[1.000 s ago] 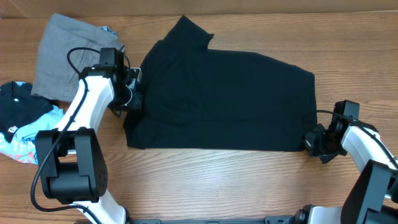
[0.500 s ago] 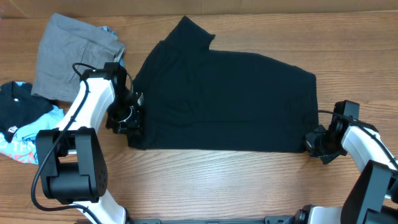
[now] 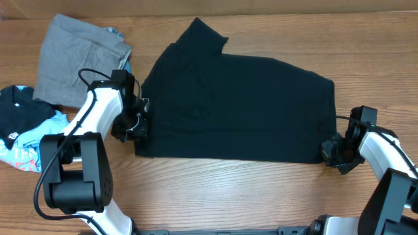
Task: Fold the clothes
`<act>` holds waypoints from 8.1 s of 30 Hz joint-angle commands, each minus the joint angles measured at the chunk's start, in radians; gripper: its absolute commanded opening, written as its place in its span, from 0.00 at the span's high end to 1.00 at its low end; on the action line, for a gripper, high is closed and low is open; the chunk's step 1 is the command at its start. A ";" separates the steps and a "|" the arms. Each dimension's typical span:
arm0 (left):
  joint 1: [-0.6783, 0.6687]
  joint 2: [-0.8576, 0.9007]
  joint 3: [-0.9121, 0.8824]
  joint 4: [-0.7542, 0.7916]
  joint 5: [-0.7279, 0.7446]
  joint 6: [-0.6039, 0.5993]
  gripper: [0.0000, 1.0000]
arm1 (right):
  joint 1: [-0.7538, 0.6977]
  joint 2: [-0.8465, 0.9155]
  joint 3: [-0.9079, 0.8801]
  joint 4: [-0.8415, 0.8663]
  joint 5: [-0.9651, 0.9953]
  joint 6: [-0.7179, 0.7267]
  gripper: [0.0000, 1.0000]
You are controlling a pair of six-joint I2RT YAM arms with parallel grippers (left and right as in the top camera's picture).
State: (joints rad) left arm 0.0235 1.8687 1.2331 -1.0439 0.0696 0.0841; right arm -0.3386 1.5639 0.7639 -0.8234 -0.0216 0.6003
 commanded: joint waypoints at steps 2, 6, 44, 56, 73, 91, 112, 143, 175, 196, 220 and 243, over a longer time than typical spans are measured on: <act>0.031 0.005 0.117 -0.016 -0.051 -0.001 0.83 | -0.005 0.024 -0.007 -0.042 0.179 0.026 0.96; 0.029 0.005 0.192 -0.063 -0.051 0.014 0.74 | -0.005 0.024 0.005 -0.054 0.172 0.026 0.96; -0.081 0.006 -0.134 0.193 0.056 -0.237 0.96 | -0.004 0.012 0.044 0.051 -0.242 -0.041 0.96; -0.014 0.001 -0.203 -0.002 -0.016 -0.354 0.96 | 0.000 0.034 -0.135 -0.030 -0.189 0.084 0.96; -0.018 -0.085 0.080 -0.168 0.168 -0.152 0.71 | 0.001 -0.492 0.077 -0.063 -0.428 -0.208 0.61; -0.071 -0.045 0.502 0.051 0.238 -0.068 0.21 | 0.001 0.103 0.272 0.379 -0.383 -0.169 0.63; -0.215 0.546 0.705 0.554 0.016 -0.035 0.16 | 0.001 0.161 0.332 0.139 -0.383 -0.296 0.53; -0.215 0.359 0.956 -0.060 0.175 -0.140 0.96 | 0.001 0.188 0.330 0.403 -0.114 -0.294 0.49; -0.221 0.342 0.928 -0.646 -0.047 -0.142 0.96 | -0.017 0.003 0.338 -0.181 0.014 -0.167 0.47; -0.222 0.342 0.785 -0.612 -0.054 -0.121 0.96 | -0.014 0.111 0.221 0.082 -0.267 -0.306 0.56; -0.218 0.341 0.794 -0.613 -0.055 -0.113 0.96 | -0.035 0.072 0.328 0.126 -0.410 -0.336 0.96; -0.235 0.090 0.539 -0.645 -0.051 -0.155 0.96 | -0.036 -0.058 0.402 -0.259 -0.188 -0.251 0.96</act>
State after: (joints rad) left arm -0.1940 1.9537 1.8687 -1.6878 0.0250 -0.0528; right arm -0.3668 1.5375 1.1538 -1.0203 -0.3336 0.3141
